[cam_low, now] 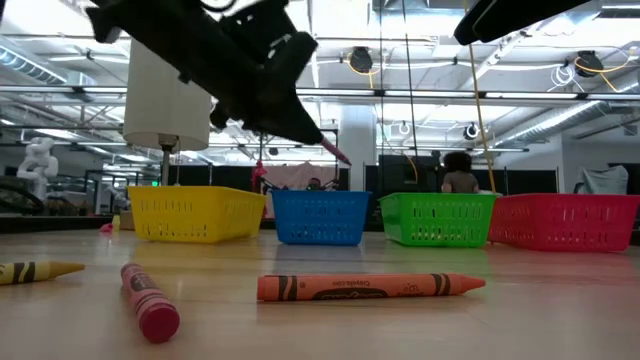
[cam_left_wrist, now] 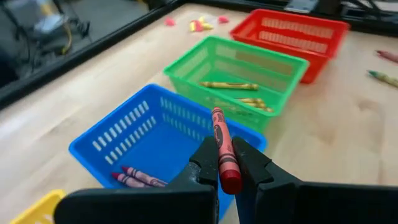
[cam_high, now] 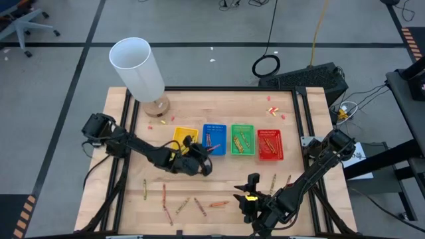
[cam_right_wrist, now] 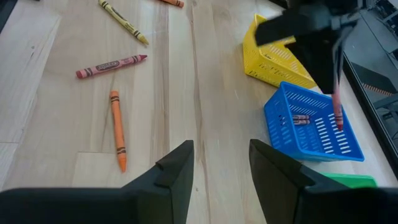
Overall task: Sort crayons
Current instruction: Put the red crayon into the blue bin, then put the green crayon into the yellow bin
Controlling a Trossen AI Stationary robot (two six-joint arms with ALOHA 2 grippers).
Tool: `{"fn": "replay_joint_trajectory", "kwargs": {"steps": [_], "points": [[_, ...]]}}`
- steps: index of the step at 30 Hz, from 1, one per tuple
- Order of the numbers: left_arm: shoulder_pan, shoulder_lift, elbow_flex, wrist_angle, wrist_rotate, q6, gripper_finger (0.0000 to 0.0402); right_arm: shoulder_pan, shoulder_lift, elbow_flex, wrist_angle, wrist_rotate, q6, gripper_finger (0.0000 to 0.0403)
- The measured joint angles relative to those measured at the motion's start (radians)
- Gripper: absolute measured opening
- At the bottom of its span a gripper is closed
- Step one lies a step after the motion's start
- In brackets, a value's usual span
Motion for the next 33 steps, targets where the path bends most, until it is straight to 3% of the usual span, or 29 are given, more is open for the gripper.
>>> {"fn": "replay_joint_trajectory", "kwargs": {"steps": [15, 23, 29, 33], "points": [[0.113, 0.000, 0.000, -0.001, 0.064, -0.034, 0.0016, 0.000, 0.000, 0.000, 0.000, 0.000, 0.000, 0.0139], [0.140, 0.000, 0.000, -0.120, 0.065, -0.161, 0.0078, 0.000, 0.000, 0.000, 0.000, 0.000, -0.002, 0.0139], [0.137, 0.000, 0.000, -0.126, 0.068, -0.157, 0.0117, 0.000, 0.000, 0.000, 0.000, 0.000, -0.003, 0.0139], [0.124, -0.011, 0.000, -0.099, 0.129, -0.105, 0.0127, 0.000, 0.000, 0.000, 0.000, -0.002, -0.003, 0.0139]]}}
